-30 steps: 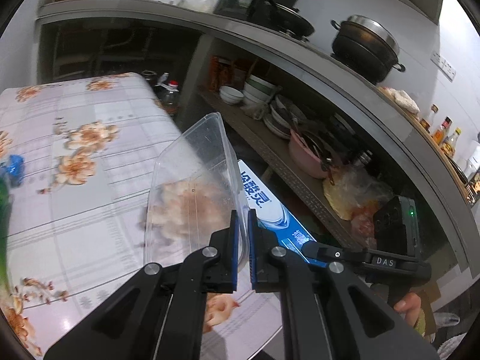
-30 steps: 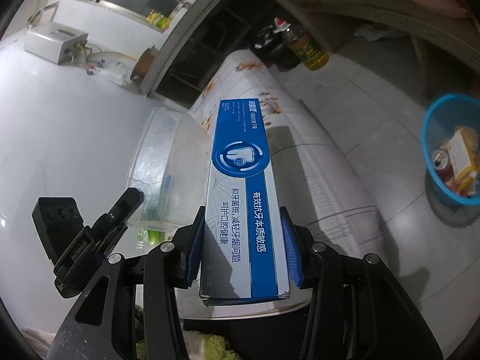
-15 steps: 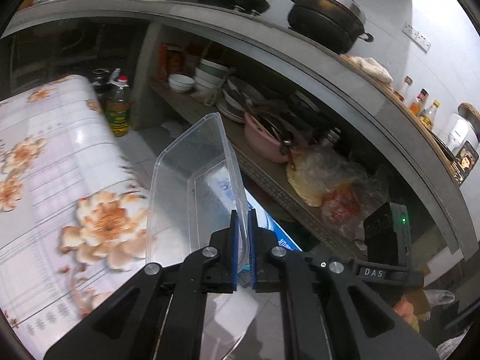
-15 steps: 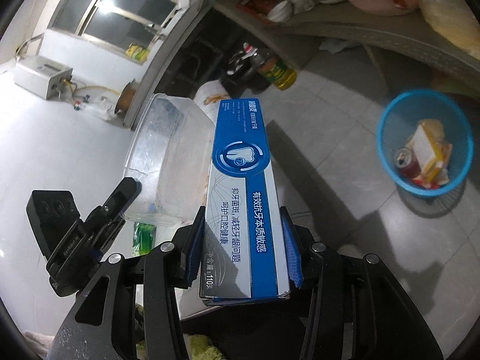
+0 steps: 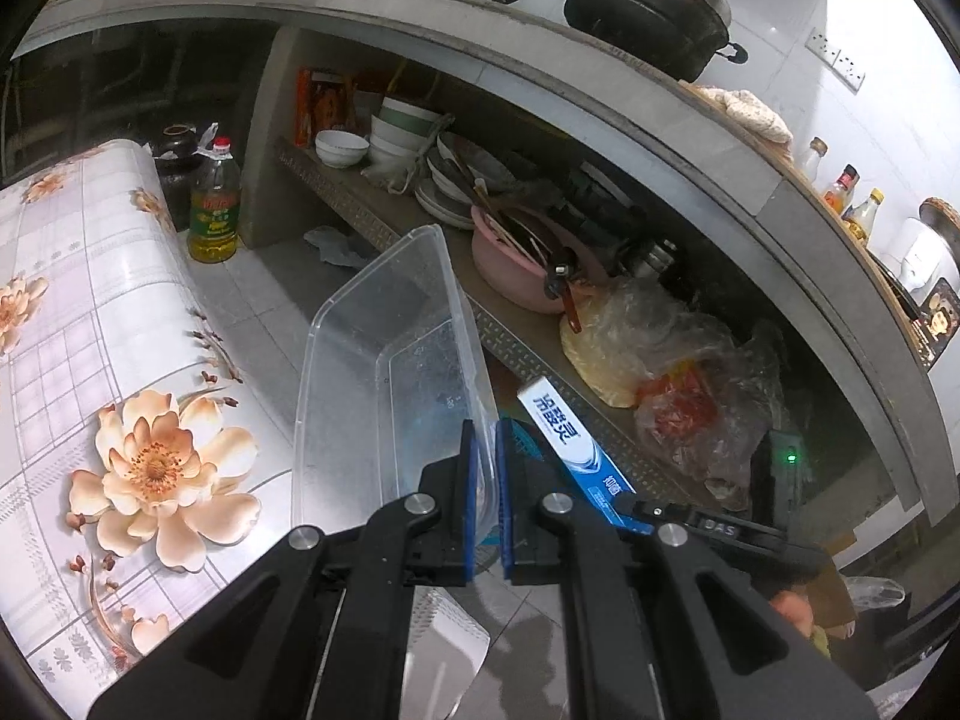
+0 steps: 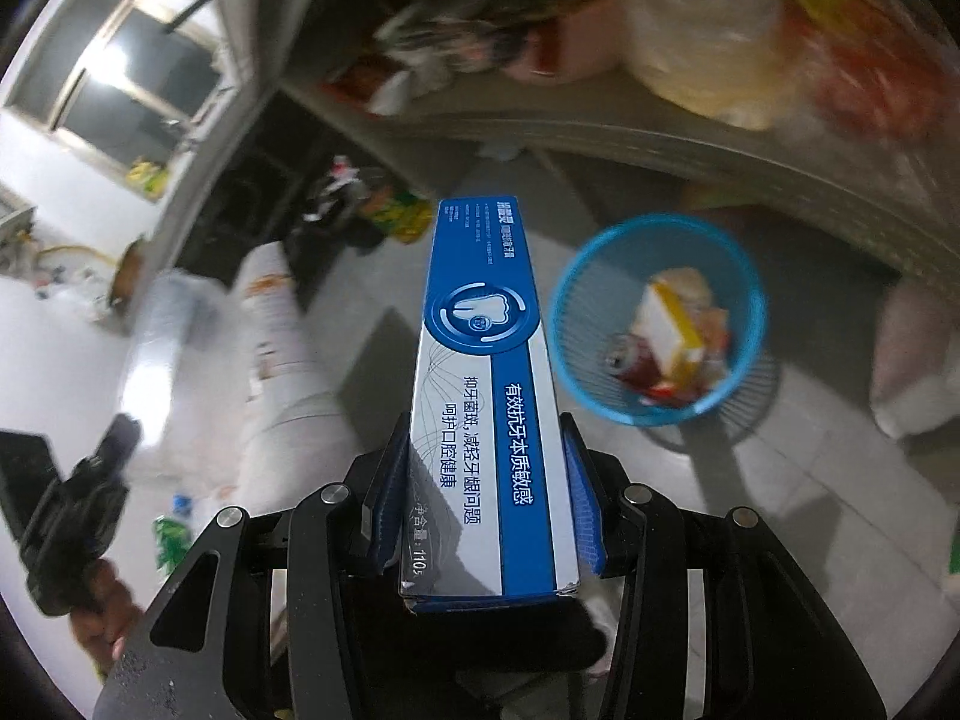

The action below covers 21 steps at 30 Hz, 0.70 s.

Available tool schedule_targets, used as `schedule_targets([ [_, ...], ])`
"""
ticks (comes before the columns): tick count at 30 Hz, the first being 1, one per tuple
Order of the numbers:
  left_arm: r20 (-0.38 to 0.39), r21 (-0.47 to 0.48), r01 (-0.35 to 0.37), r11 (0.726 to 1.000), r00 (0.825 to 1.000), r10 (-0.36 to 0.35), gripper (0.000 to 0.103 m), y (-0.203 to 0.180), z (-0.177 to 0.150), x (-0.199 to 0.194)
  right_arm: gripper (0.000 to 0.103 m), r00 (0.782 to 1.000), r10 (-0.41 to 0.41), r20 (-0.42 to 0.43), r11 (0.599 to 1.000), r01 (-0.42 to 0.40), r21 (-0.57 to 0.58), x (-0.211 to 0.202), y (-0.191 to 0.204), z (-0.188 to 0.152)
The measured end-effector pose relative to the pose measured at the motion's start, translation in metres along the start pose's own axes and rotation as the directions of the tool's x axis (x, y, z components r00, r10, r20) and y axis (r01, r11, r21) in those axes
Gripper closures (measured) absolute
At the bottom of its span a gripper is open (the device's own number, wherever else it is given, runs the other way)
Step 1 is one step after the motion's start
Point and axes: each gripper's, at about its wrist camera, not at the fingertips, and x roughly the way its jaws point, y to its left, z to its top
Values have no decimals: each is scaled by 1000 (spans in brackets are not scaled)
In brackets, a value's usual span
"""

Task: Collect trash
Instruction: 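Carry the toothpaste box and clear container to the blue wastebasket and release both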

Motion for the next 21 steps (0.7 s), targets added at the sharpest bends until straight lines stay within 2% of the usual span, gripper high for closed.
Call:
schedule_targets([
  [10, -20, 2, -15, 1000, 1000, 15, 98, -2, 4, 12, 58, 994, -102, -40, 994, 103, 35, 56, -24, 33],
  [12, -22, 1, -18, 1000, 1000, 18, 98, -3, 5, 14, 51, 993, -111, -34, 994, 112, 14, 73, -27, 42],
  [13, -23, -1, -19, 1000, 1000, 19, 98, -3, 4, 15, 37, 990, -137, -41, 991, 137, 7, 85, -29, 46],
  [17, -33, 2, -21, 1000, 999, 21, 98, -5, 4, 19, 35, 978, -195, -70, 980, 196, 14, 112, -40, 37],
  [21, -43, 9, -16, 1000, 999, 16, 98, -8, 7, 26, 35, 980, -178, -85, 984, 180, 14, 103, -46, 15],
])
